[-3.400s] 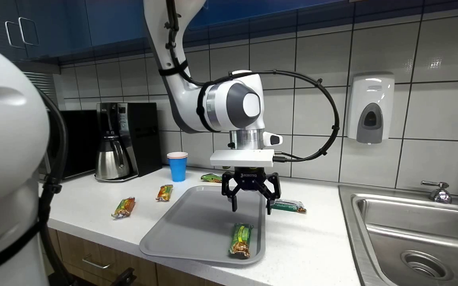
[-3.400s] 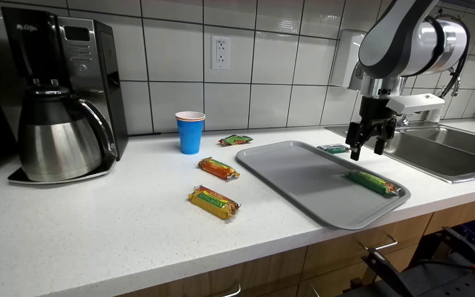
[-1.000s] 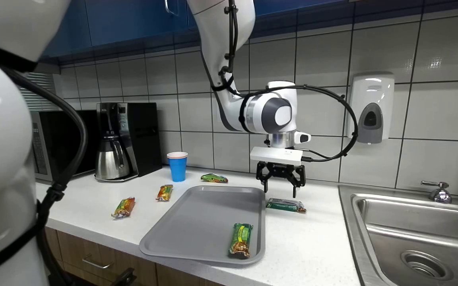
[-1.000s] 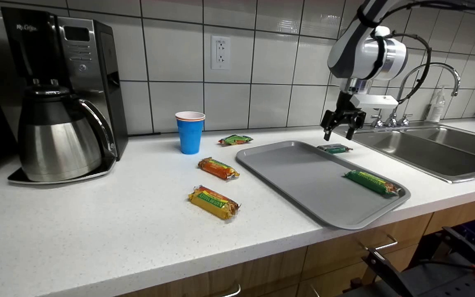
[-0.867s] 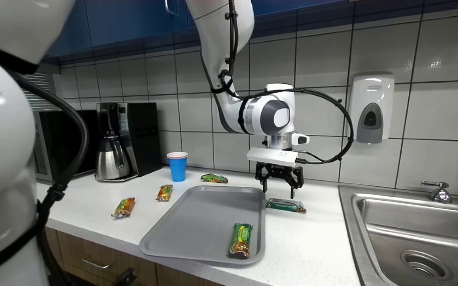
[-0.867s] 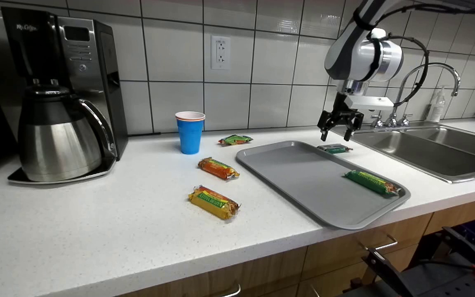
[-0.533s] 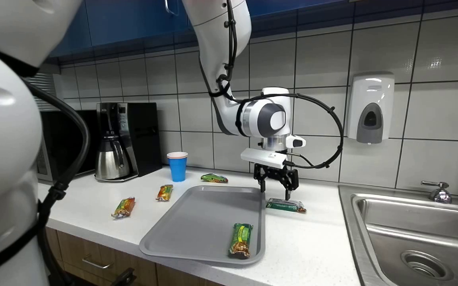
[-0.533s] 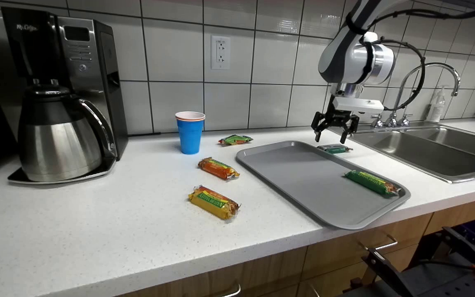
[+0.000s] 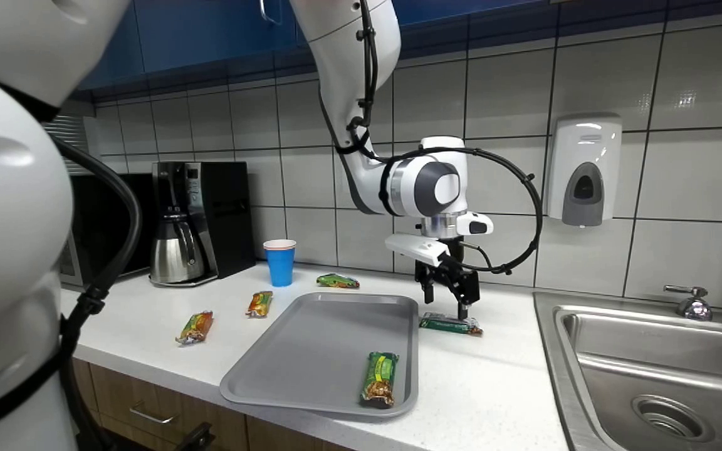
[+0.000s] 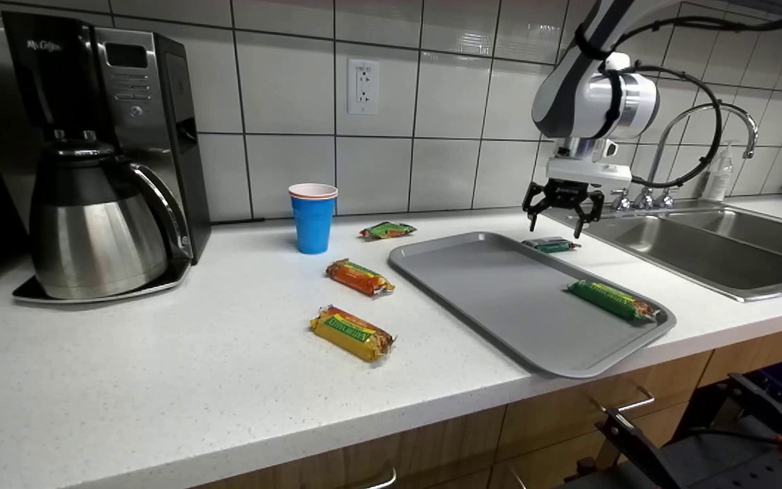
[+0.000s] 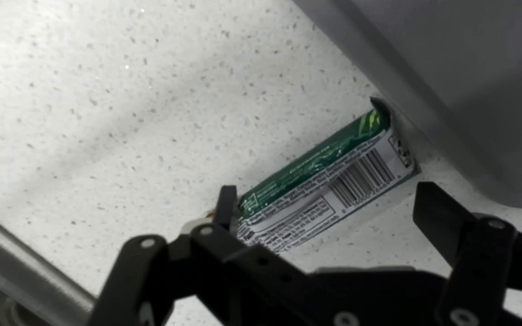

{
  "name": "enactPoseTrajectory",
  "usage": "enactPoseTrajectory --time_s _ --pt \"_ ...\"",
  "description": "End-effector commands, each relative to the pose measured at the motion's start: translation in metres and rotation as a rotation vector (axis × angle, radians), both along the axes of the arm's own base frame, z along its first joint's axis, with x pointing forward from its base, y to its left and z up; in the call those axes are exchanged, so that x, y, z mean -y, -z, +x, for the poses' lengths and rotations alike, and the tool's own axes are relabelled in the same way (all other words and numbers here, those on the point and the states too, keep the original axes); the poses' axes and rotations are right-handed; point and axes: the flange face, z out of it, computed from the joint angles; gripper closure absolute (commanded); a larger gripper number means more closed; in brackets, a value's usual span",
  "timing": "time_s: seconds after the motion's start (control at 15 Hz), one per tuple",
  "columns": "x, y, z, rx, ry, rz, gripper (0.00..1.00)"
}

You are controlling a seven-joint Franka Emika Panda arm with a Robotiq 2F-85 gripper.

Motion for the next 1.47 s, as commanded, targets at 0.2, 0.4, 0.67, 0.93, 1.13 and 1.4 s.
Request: enactPoseTrajectory --time_s 0.2,0.4,0.67,0.93,1.13,1.4 --pt "0.0003 -0.0028 0.0054 -0.009 0.161 0.035 0.0" --pt "-0.0011 0.0015 0.0002 0.0 0.131 0.039 0.0" --pt "-0.0036 0.0019 0.0006 0.0 0.134 0.047 0.0" --pt "-0.0035 0.0019 0.0006 -0.001 0.135 0.047 0.0" --pt "-0.0021 0.0011 0.0016 0.003 0.177 0.041 0.0" --pt "-0.0006 0.0005 -0.0001 0.011 0.251 0.043 0.0"
